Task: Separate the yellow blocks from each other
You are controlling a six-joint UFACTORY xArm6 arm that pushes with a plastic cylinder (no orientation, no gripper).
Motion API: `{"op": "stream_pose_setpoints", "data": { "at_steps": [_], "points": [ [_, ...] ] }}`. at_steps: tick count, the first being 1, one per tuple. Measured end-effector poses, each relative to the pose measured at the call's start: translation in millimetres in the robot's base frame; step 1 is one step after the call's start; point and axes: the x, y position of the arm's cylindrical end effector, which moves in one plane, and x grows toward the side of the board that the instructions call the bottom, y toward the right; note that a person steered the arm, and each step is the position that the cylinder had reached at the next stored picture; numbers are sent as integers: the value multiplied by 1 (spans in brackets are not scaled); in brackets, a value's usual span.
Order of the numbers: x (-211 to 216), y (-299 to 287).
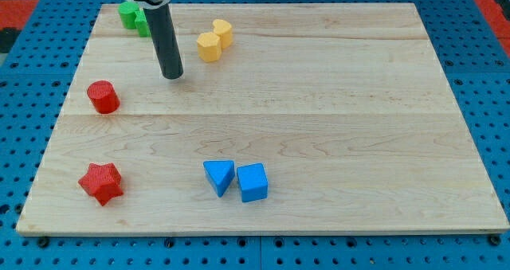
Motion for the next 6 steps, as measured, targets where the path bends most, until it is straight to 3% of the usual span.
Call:
{"op": "stream_pose_setpoints", "data": {
  "at_steps": [1, 2, 3, 6],
  "points": [
    [4, 1],
    [-25, 2],
    [-60, 31],
    [-77, 118]
  ]
}}
